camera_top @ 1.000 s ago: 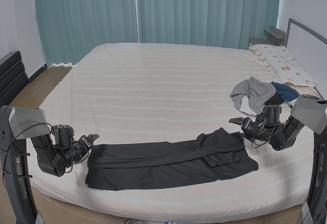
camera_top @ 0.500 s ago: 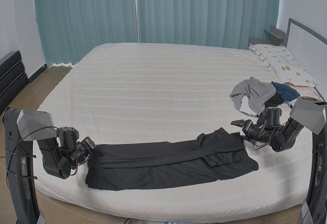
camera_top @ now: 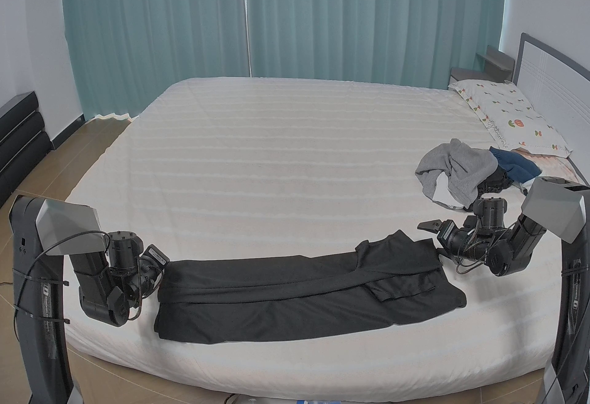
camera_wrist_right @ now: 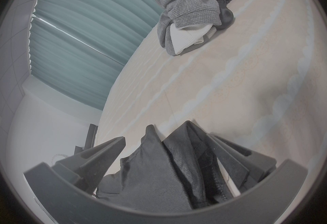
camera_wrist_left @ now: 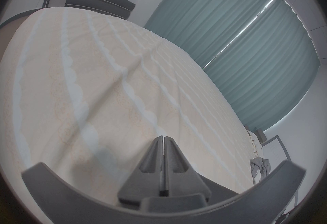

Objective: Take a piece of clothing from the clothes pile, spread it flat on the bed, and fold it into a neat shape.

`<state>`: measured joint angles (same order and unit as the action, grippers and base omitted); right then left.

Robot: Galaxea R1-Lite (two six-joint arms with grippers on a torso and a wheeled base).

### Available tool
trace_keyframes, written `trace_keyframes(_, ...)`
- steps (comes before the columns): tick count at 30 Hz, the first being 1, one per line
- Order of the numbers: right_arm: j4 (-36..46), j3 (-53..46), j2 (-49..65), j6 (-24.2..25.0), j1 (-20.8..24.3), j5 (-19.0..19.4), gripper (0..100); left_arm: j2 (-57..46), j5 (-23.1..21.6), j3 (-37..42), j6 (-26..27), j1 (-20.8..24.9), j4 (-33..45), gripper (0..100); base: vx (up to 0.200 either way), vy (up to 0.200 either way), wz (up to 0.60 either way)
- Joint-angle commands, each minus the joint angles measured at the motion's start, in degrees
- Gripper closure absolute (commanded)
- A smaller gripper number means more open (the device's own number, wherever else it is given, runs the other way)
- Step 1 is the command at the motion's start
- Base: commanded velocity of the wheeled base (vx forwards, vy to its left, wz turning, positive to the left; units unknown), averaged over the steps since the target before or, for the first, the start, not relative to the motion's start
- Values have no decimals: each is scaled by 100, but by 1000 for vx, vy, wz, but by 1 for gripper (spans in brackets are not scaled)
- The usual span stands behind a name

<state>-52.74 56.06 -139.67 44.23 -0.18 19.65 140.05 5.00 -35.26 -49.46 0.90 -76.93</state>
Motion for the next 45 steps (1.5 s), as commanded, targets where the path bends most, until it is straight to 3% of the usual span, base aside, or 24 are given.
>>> trace_keyframes(1,9,1,-34,-2,-26,4,0,-21,-69,107,-20,-37,3,100,0,0,0)
trace_keyframes(4,9,1,-34,-2,-26,4,0,-65,-131,151,-20,-64,3,100,0,0,0)
trace_keyframes(7,9,10,-34,-2,-17,4,0,-267,-465,168,-11,-152,3,100,0,0,0)
trace_keyframes(8,9,10,-34,-2,-17,4,0,-311,-596,168,-11,-178,3,0,0,0,0)
trace_keyframes(12,18,19,-34,16,-8,12,0,-382,-1493,212,-3,-319,3,0,0,0,0)
trace_keyframes(14,27,19,-43,16,-8,21,0,-338,-1730,230,41,-328,-6,0,0,0,0)
trace_keyframes(34,-35,27,-175,33,36,48,0,-39,-1818,194,1035,-266,-6,0,0,0,0)
trace_keyframes(35,-44,27,-175,33,36,48,0,-30,-1818,194,1070,-266,-6,100,0,0,0)
trace_keyframes(45,-44,106,-192,148,9,4,0,32,-1695,379,1061,-187,-331,100,0,0,0)
